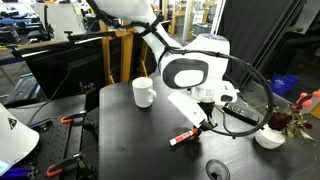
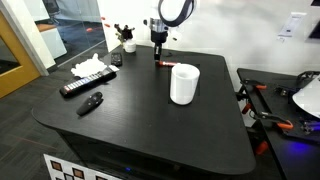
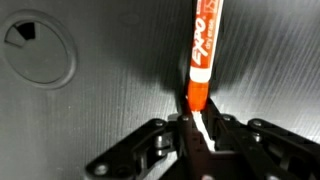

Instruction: Put the marker inside the cup

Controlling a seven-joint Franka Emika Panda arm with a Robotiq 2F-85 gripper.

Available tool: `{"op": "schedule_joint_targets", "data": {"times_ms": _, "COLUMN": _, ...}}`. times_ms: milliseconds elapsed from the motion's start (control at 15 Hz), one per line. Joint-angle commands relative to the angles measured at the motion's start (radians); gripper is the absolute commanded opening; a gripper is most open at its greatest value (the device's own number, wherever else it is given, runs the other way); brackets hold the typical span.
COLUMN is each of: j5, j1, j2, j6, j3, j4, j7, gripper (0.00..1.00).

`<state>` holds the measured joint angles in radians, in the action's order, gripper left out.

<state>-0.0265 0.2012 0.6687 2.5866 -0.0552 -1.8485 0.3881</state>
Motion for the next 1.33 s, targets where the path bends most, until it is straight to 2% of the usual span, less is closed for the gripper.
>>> {"op": "schedule_joint_targets", "data": {"times_ms": 0, "j5": -0.01, "j1": 0.006, "j2": -0.015, "j6": 0.003, "j3": 0.007, "j4": -0.002, "j7": -0.041, "gripper": 0.05}}
{"op": "schedule_joint_targets", "data": {"times_ms": 533, "j5": 0.023, "j1": 0.018, "j2": -0.157, "j6": 0.008, "j3": 0.03, "j4": -0.08, "j7": -0.037, "gripper": 0.04}}
{"op": "schedule_joint_targets", "data": {"times_ms": 800, "j5": 0.023, "j1": 0.023, "j2": -0.26, "j6": 0.088, "j3": 0.059, "j4": -0.151, "j7": 0.024, "gripper": 0.04}}
{"op": "schedule_joint_targets", "data": {"times_ms": 1067, "j5": 0.103, "j1": 0.066, "j2": -0.369, "j6": 0.173, "j3": 0.139, "j4": -0.251, "j7": 0.128, "gripper": 0.04}}
{"op": "schedule_joint_targets", "data": {"times_ms": 1267, "j5": 0.195, "j1": 0.083, "j2": -0.466, "j6": 0.175, "j3": 0.174, "j4": -0.333, "j7": 0.184, "gripper": 0.04}}
